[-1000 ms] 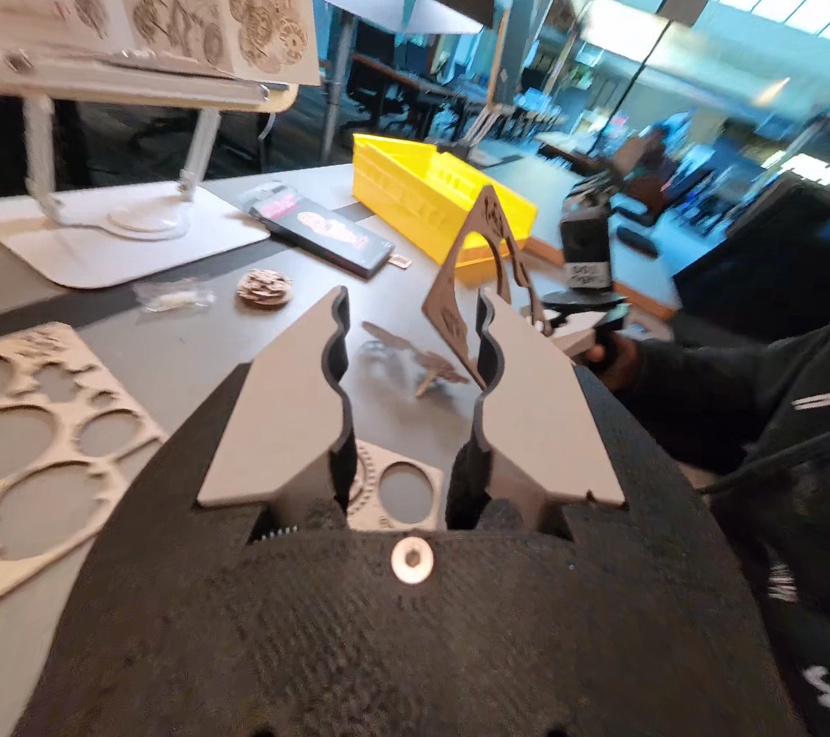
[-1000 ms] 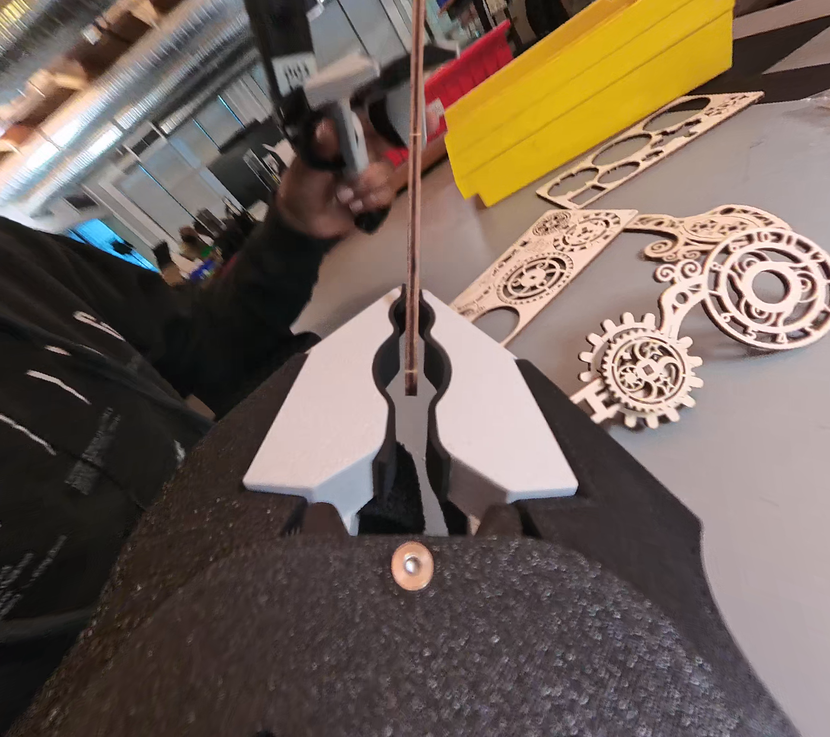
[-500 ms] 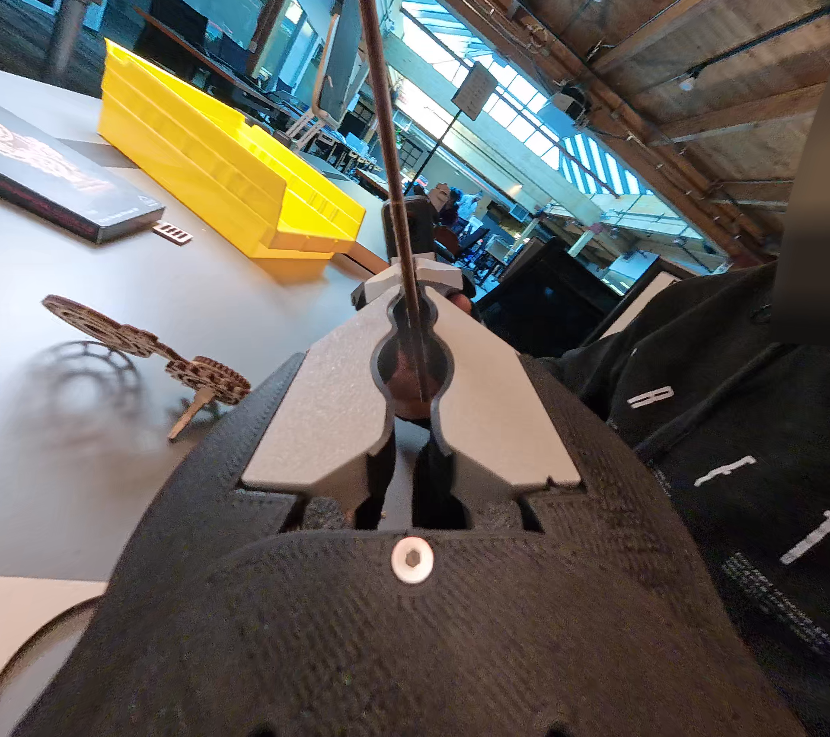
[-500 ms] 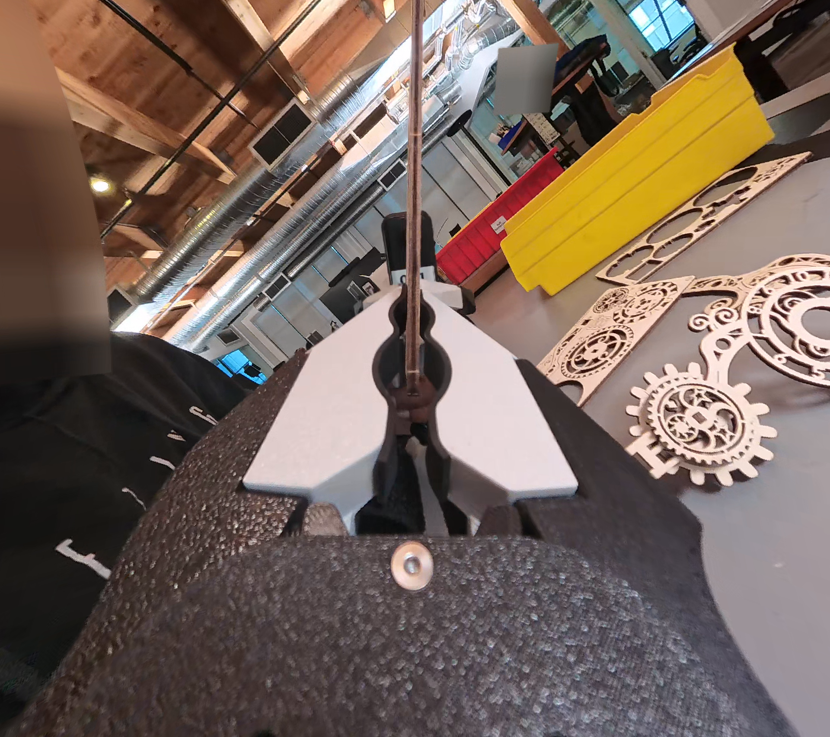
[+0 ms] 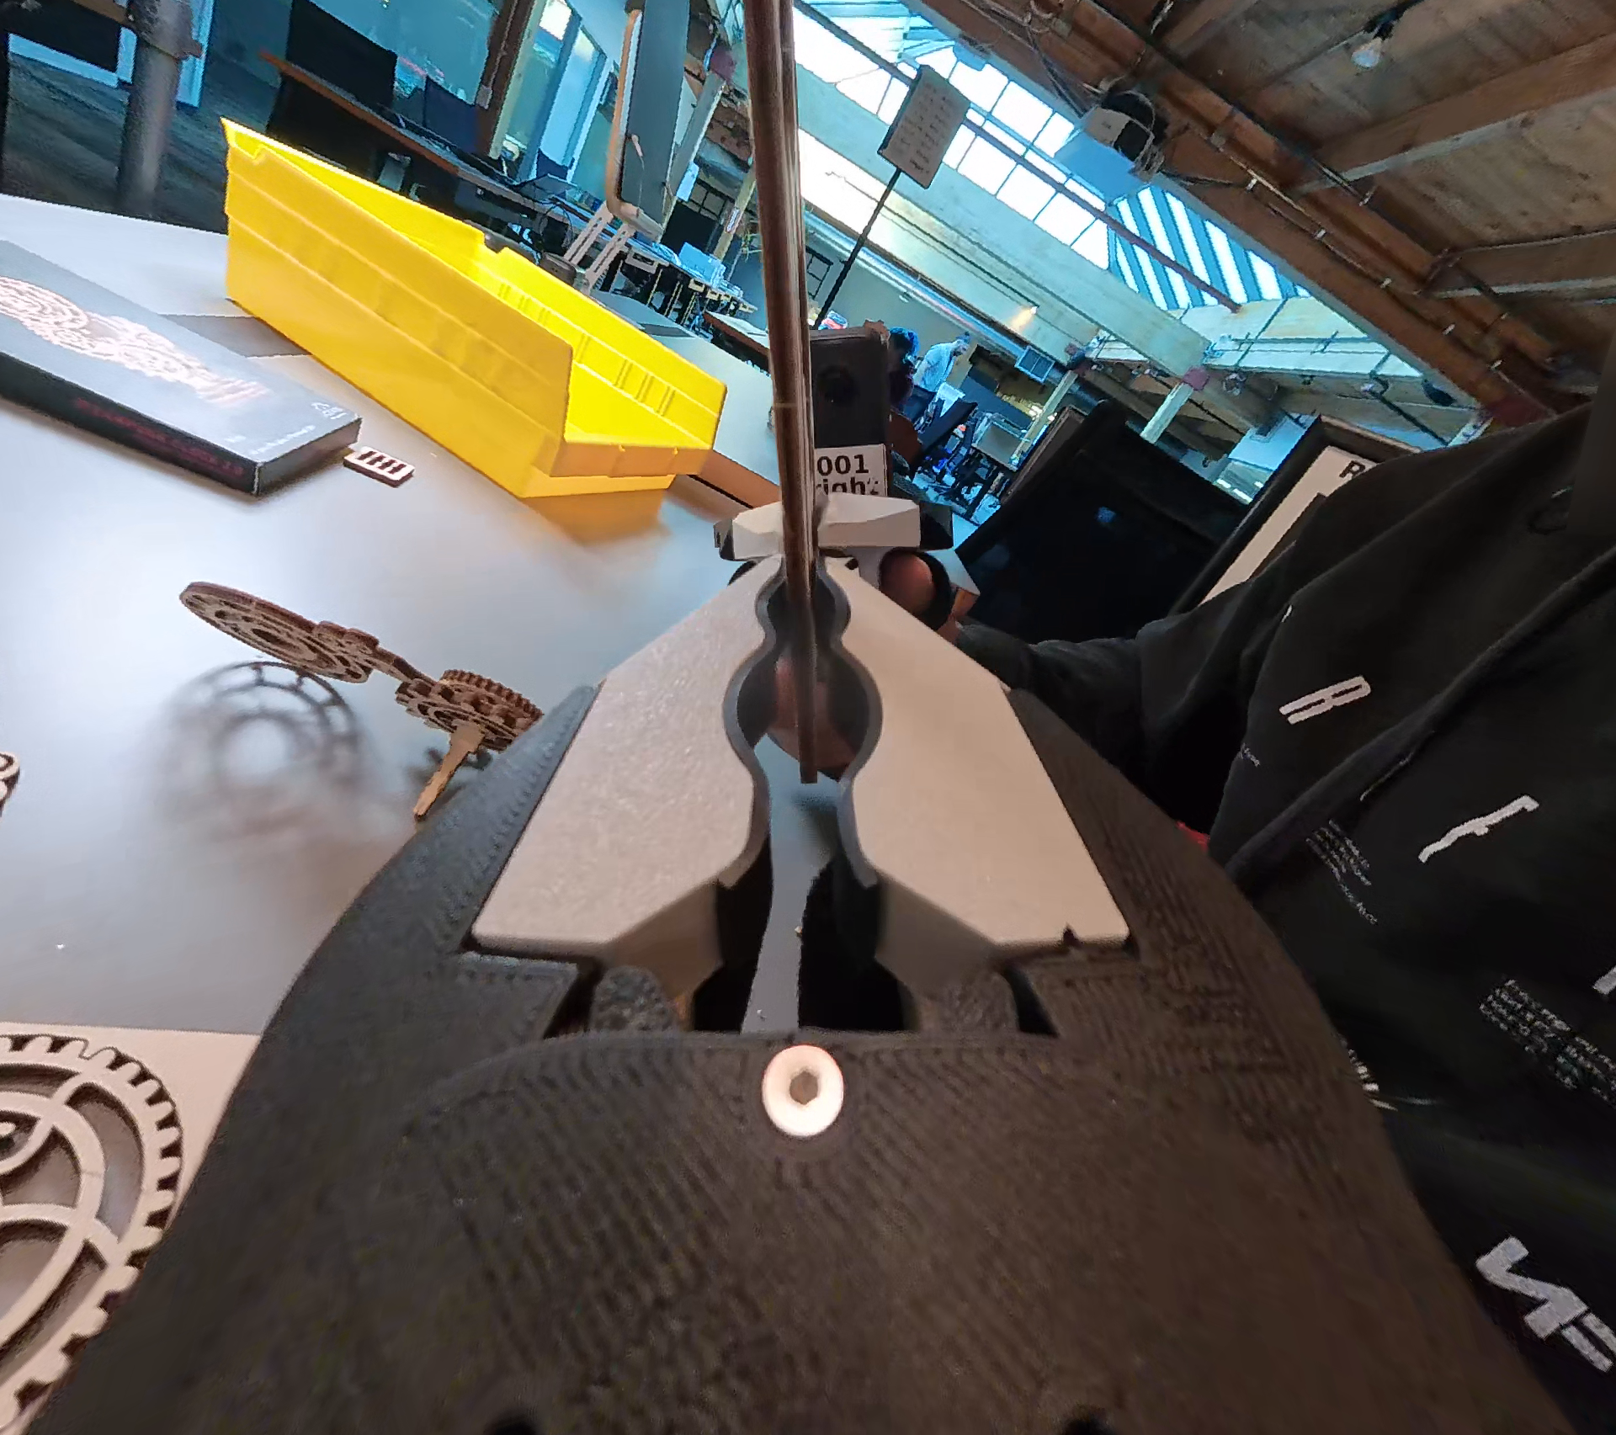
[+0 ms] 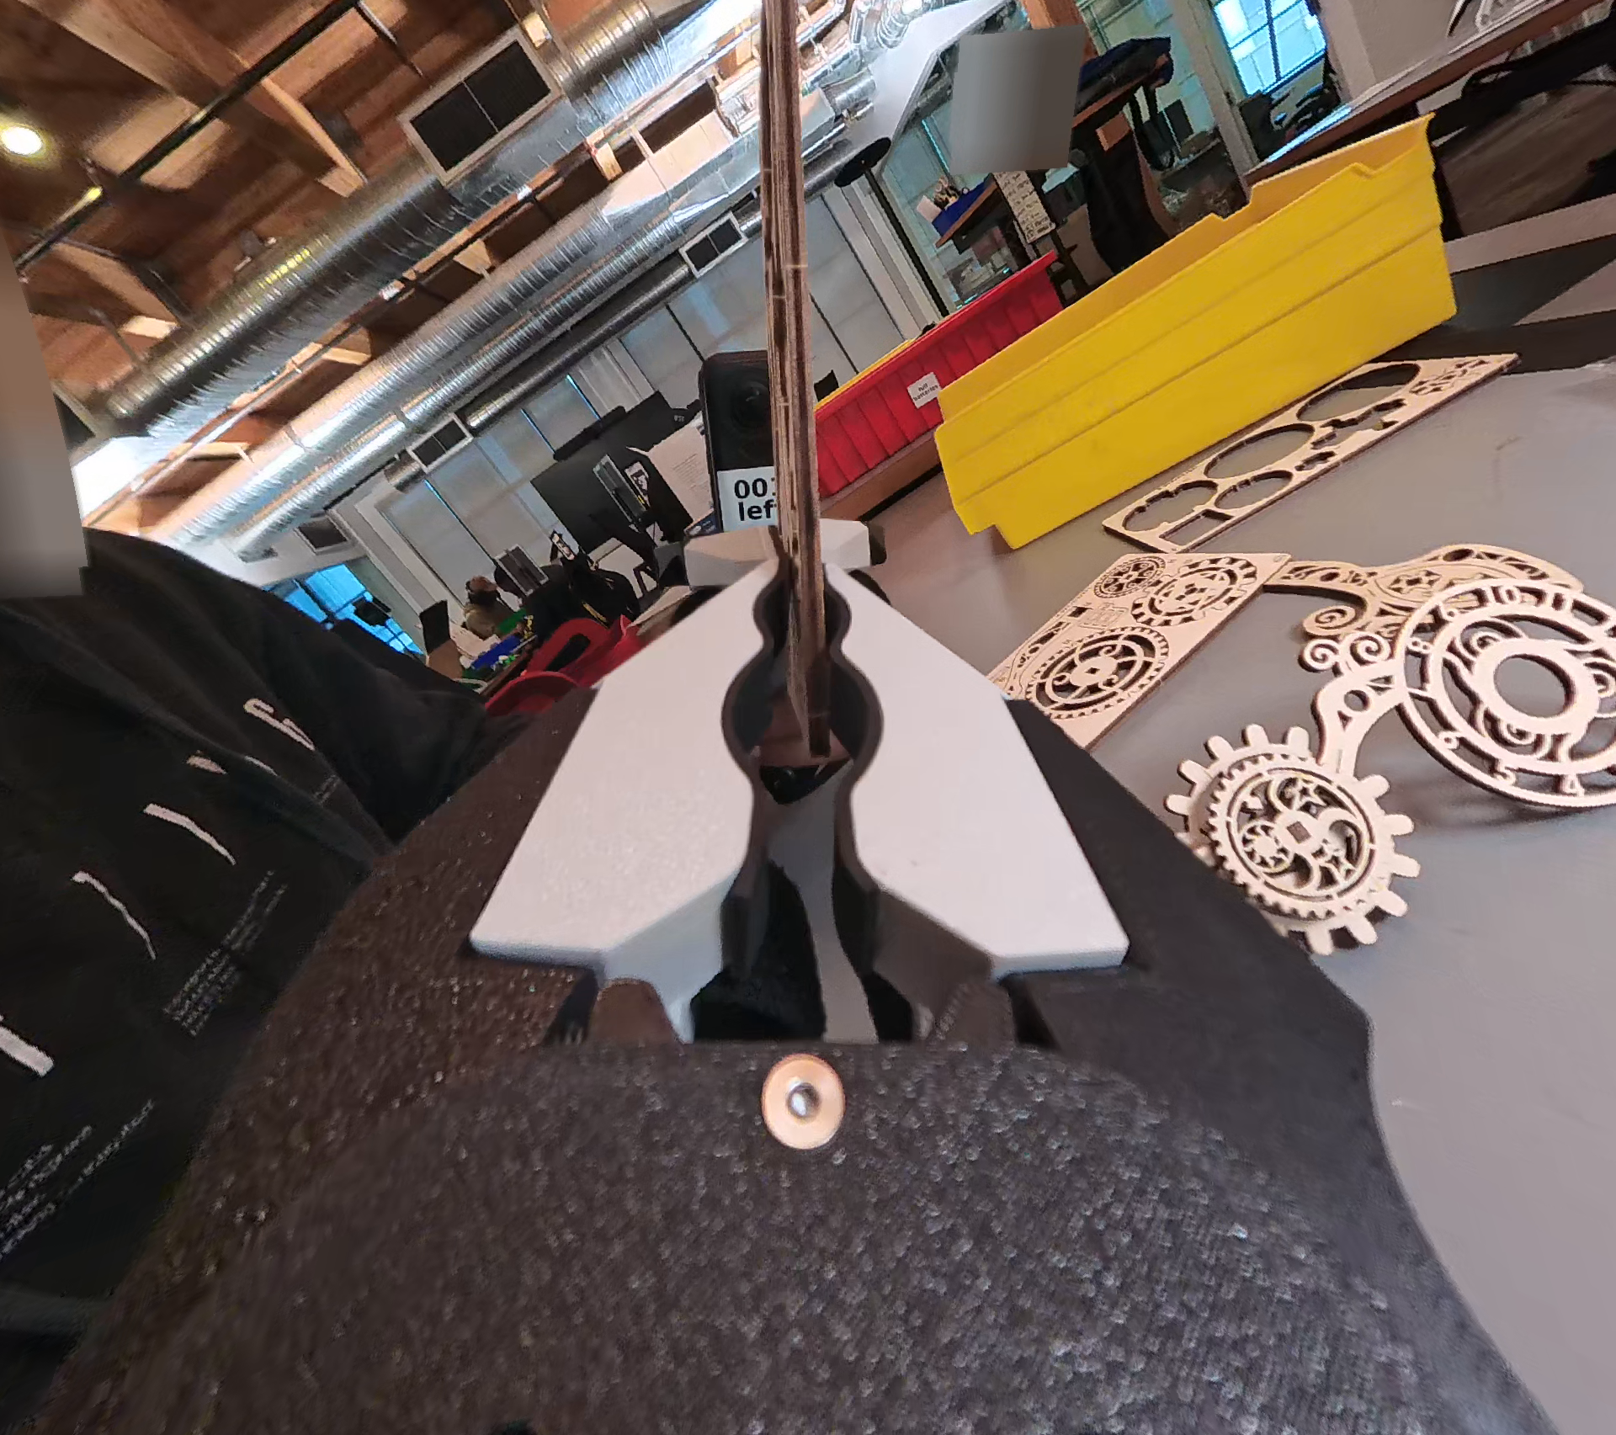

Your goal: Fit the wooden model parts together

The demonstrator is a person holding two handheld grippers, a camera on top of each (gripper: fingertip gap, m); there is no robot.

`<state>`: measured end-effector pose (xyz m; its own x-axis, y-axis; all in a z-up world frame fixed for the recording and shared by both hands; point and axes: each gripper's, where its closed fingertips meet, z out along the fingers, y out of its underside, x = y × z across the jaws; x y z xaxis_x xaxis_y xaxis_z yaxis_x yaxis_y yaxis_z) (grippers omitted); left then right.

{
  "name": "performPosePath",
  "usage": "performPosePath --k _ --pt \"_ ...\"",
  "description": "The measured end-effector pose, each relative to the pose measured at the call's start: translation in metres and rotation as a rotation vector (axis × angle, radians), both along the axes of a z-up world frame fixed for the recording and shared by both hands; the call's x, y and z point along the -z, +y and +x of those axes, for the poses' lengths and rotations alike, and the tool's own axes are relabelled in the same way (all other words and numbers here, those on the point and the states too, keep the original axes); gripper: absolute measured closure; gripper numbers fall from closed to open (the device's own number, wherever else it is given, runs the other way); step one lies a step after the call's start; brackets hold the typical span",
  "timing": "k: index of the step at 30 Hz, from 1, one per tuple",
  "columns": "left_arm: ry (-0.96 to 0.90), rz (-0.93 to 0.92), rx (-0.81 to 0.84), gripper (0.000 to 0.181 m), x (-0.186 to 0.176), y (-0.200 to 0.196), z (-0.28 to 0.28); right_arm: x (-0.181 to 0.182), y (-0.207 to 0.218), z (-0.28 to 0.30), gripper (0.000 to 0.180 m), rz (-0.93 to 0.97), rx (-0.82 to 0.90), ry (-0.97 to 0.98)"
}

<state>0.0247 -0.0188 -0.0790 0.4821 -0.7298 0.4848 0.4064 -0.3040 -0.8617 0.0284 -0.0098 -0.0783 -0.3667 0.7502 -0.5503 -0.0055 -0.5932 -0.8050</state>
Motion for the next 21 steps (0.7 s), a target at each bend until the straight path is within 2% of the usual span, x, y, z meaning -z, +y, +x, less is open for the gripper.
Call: performPosePath --k 5,11,15,17,21 --pt "0.084 0.127 -0.017 0.177 -0.009 -0.007 0.003 -0.009 -0.007 0.002 0.178 0.002 -0.041 0.057" --pt "0.129 0.251 -0.003 0.155 -0.019 -0.018 0.012 -0.016 -0.01 0.005 0.179 -0.028 -0.067 0.103" --pt "0.194 0.264 0.037 0.149 -0.013 -0.023 0.022 -0.015 -0.015 0.006 0.179 -0.038 -0.103 0.099" --pt "0.246 0.261 0.039 0.152 -0.009 -0.023 0.025 -0.015 -0.019 0.006 0.179 -0.017 -0.109 0.097" --pt "0.258 0.217 -0.008 0.174 -0.004 -0.017 0.014 -0.012 -0.021 0.003 0.179 0.016 -0.096 0.082"
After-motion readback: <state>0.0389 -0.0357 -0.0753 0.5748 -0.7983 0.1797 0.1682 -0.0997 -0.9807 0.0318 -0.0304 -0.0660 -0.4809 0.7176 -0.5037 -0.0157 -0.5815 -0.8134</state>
